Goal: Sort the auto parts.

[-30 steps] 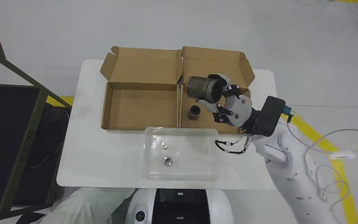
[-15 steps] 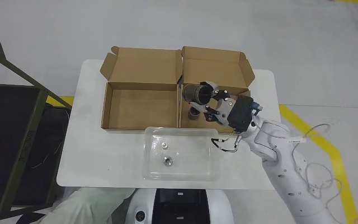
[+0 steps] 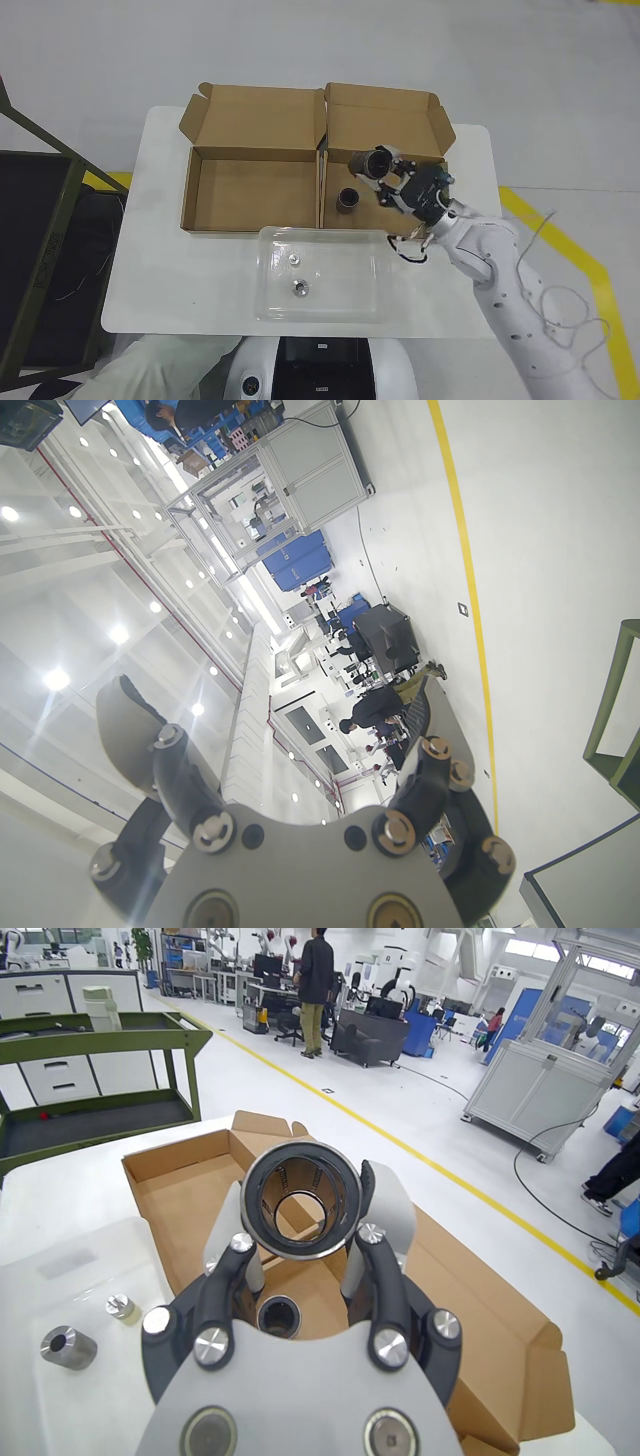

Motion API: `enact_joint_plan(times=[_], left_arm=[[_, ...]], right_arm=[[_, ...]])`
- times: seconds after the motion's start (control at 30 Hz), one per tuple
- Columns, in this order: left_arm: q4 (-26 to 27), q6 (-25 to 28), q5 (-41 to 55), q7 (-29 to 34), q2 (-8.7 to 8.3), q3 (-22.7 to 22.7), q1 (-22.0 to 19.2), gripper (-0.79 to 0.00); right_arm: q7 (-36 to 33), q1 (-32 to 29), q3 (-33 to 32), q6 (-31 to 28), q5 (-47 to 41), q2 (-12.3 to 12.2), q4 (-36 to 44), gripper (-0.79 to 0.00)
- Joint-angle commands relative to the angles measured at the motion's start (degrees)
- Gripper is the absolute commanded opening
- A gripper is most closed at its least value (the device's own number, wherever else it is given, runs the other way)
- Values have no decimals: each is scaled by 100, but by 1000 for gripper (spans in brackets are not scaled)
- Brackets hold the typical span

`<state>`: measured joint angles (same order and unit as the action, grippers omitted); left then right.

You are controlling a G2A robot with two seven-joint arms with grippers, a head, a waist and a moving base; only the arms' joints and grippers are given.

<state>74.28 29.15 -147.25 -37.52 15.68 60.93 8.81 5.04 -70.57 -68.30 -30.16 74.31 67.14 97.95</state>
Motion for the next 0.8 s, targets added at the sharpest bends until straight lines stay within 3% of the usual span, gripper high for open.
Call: enact_joint_plan(times=[0.0, 0.4, 0.77], left_arm=[[0, 0, 0, 0, 0, 0, 0, 0], [0, 0, 0, 0, 0, 0, 0, 0], [0, 0, 0, 0, 0, 0, 0, 0]], right_arm=[[-27, 15, -4, 28, 10, 2, -83, -785], [-945, 310, 12, 407, 611, 2, -806, -785], [-1651, 571, 183, 182, 197, 55, -1659, -785]])
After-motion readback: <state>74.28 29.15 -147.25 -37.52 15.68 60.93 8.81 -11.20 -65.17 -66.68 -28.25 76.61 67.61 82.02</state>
